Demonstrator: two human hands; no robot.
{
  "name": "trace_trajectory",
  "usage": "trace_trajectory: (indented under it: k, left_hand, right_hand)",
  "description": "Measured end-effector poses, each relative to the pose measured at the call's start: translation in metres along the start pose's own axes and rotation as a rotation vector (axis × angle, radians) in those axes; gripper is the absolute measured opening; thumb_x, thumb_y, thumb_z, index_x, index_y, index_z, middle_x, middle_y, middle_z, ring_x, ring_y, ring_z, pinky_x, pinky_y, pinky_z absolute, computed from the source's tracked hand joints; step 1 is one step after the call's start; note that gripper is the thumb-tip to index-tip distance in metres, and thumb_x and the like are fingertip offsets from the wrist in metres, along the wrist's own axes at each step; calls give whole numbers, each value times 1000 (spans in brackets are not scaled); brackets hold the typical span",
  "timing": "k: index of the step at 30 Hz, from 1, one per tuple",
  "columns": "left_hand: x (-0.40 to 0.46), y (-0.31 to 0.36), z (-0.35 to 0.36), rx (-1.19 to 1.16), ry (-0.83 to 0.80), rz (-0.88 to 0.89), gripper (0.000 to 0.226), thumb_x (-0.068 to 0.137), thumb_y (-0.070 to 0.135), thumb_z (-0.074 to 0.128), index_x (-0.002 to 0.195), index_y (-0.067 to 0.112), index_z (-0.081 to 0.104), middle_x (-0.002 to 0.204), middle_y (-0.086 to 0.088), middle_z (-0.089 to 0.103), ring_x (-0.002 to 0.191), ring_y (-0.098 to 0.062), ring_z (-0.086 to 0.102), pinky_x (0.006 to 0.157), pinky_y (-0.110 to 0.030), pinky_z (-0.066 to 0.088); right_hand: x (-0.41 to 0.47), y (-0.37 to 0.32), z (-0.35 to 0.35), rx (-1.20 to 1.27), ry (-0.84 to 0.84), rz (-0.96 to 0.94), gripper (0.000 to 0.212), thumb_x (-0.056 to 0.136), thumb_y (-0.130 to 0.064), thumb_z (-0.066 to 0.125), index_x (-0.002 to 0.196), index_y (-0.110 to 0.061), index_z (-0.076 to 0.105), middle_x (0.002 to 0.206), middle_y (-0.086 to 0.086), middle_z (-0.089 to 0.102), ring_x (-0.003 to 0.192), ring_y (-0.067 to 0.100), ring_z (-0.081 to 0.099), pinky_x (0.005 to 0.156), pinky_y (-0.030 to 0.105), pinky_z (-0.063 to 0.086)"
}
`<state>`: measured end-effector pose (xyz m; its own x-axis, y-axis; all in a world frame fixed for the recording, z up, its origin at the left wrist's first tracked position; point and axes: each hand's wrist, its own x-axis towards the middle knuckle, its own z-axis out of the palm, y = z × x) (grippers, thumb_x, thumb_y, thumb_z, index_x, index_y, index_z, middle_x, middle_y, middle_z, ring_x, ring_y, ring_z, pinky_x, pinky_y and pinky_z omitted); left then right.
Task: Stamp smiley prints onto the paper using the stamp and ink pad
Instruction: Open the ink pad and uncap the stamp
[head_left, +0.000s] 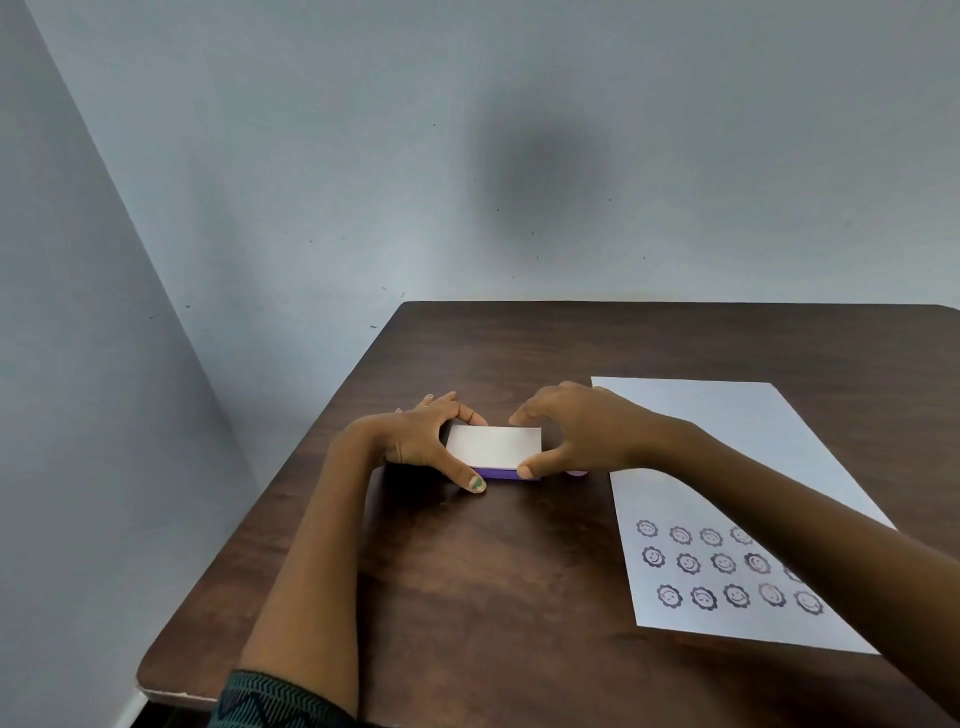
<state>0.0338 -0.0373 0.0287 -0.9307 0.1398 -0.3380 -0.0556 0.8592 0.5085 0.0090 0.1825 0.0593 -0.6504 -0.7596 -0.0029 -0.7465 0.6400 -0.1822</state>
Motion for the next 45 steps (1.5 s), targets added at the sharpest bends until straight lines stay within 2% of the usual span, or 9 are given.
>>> trace_trajectory:
  k: [13, 16, 19, 26, 32, 35, 38, 42, 45]
  left_hand:
    - [-7, 4, -4, -6, -43, 20, 71, 64, 36, 84, 122, 42, 44, 158, 2, 4, 145, -24, -10, 116, -48, 5]
    - [-7, 3, -4, -36, -32, 50, 77, 61, 36, 86, 124, 42, 43, 149, 2, 23, 142, -26, 11, 116, -49, 17]
    - [-7, 2, -3, -76, -21, 33, 92, 53, 38, 87, 130, 43, 36, 132, -1, 35, 123, -25, 39, 109, -45, 34]
    - [-7, 5, -4, -133, -17, 1, 118, 48, 42, 85, 143, 30, 16, 147, -1, 32, 132, -25, 35, 110, -46, 34]
    - [-7, 5, -3, -124, 0, -38, 122, 47, 45, 84, 146, 26, 14, 153, -2, 25, 136, -26, 31, 112, -47, 31]
    - [-7, 6, -3, -119, 7, -44, 125, 47, 46, 84, 147, 27, 11, 155, -2, 21, 138, -27, 28, 113, -47, 28]
    - [-6, 5, -3, -111, 6, -43, 124, 49, 45, 85, 147, 28, 10, 156, -3, 17, 140, -28, 24, 115, -47, 25]
    - [-5, 4, -2, -85, 6, -54, 115, 63, 38, 83, 148, 29, 6, 159, -5, 6, 144, -29, 11, 117, -46, 17]
    - [-6, 4, -2, -77, 9, -44, 115, 65, 37, 82, 148, 30, 3, 159, -4, 1, 146, -26, -1, 118, -46, 10]
  right_hand:
    - [15, -2, -6, 136, -120, 7, 57, 75, -34, 74, 124, -13, 55, 124, 4, 60, 108, 18, 57, 88, 28, 47]
    - [15, -1, -14, 182, -140, -4, 41, 80, -33, 68, 116, -14, 62, 115, 1, 66, 100, 15, 61, 83, 25, 48]
    - [17, 1, -22, 259, -147, -17, 26, 88, -27, 59, 106, -12, 68, 108, 2, 70, 95, 18, 63, 84, 32, 50]
    - [31, 12, -23, 433, -74, 15, 27, 95, -15, 46, 97, 1, 66, 98, 19, 66, 75, 18, 50, 61, 23, 40]
    - [40, 22, -10, 525, 57, 81, 28, 97, -18, 43, 108, -2, 62, 102, 6, 63, 87, 22, 57, 58, 24, 48]
    - [44, 23, -3, 540, 91, 87, 27, 96, -17, 43, 107, -1, 63, 106, 11, 64, 92, 26, 60, 62, 24, 47]
    - [49, 24, 3, 556, 91, 85, 32, 96, -20, 43, 105, 4, 62, 109, 23, 64, 100, 38, 58, 73, 34, 44]
    - [52, 26, 8, 559, 38, 61, 40, 98, -27, 40, 102, 9, 58, 104, 28, 60, 88, 35, 54, 81, 45, 44]
    - [53, 27, 8, 555, 91, 82, 39, 97, -29, 41, 123, -3, 54, 134, 14, 53, 119, 25, 50, 97, 34, 39]
